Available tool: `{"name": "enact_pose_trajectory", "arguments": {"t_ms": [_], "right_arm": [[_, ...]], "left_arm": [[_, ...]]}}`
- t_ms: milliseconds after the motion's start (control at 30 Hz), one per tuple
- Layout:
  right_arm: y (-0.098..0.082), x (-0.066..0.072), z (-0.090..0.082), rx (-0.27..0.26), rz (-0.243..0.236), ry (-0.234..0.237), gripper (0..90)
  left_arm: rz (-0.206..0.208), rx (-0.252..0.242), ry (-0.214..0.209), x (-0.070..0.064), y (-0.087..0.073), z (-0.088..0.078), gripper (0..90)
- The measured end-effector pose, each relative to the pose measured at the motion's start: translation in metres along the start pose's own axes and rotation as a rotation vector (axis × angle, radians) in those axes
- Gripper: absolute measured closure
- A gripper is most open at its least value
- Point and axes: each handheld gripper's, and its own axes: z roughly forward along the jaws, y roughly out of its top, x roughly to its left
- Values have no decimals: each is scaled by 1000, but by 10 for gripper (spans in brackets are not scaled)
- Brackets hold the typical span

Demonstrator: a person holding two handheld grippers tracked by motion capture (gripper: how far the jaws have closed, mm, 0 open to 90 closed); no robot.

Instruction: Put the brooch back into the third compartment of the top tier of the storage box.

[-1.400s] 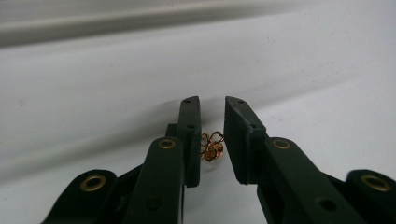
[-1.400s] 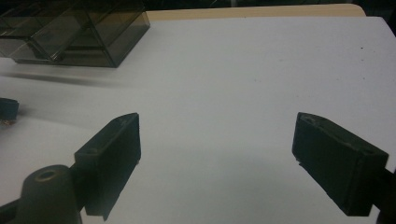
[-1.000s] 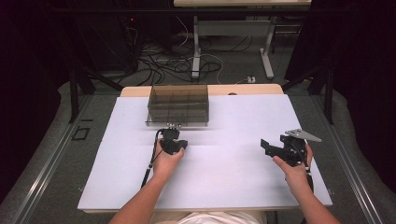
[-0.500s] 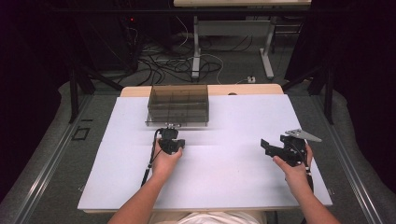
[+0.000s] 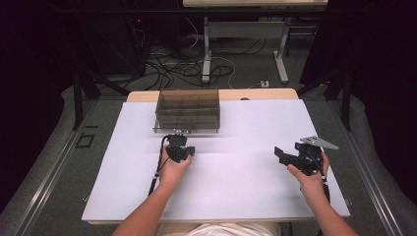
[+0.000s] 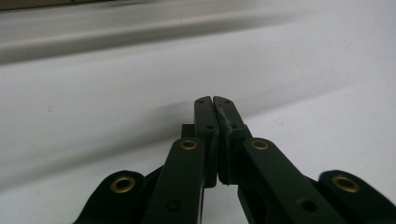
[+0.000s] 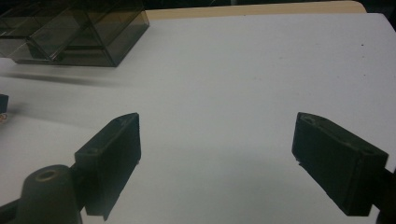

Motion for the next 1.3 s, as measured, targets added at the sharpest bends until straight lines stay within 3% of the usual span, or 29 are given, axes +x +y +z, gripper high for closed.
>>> {"name": "enact_pose_trajectory", "arguments": {"t_ms": [367,700,1300], "right_arm": [[0,1,-1,6,5,18,146],[1,4,-1,1,-3,23,143],[1,8,-5,-10,-60,70,87]], "left_arm": [[7,-12,-23,-1,0,-7,898],[-12,-33,-44,-1,1,-14,898],[-13,-52,-70,-2,3,-32,898]]}}
